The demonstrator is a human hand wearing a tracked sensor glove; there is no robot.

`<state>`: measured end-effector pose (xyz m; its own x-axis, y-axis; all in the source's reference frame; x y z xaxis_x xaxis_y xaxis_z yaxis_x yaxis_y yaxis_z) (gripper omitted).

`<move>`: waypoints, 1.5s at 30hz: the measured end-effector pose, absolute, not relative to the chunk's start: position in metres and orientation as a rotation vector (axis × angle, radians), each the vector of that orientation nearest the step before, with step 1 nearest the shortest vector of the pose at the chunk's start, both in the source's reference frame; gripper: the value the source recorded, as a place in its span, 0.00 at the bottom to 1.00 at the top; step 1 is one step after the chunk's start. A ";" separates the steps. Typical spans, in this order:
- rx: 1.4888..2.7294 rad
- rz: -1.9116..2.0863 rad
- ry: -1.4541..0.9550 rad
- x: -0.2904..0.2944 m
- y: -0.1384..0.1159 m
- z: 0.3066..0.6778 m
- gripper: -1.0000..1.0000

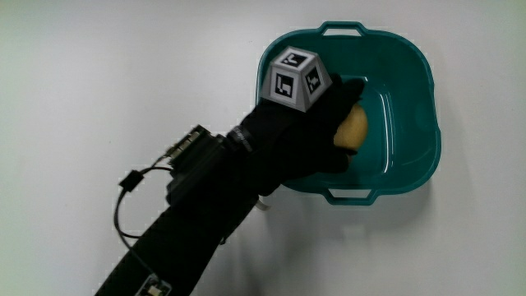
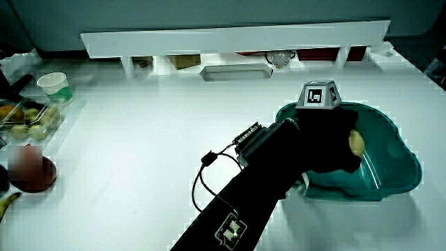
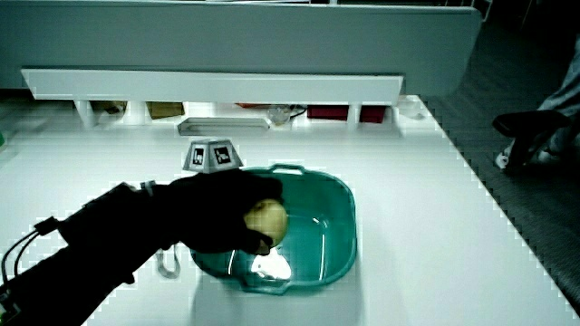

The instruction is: Place pear into plate

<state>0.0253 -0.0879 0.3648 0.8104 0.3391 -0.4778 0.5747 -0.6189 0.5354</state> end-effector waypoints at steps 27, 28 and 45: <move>2.140 -0.305 0.575 0.047 -0.078 0.424 0.50; 2.127 -0.296 0.565 0.046 -0.079 0.426 0.50; 2.163 -0.320 0.540 0.023 -0.079 0.399 0.00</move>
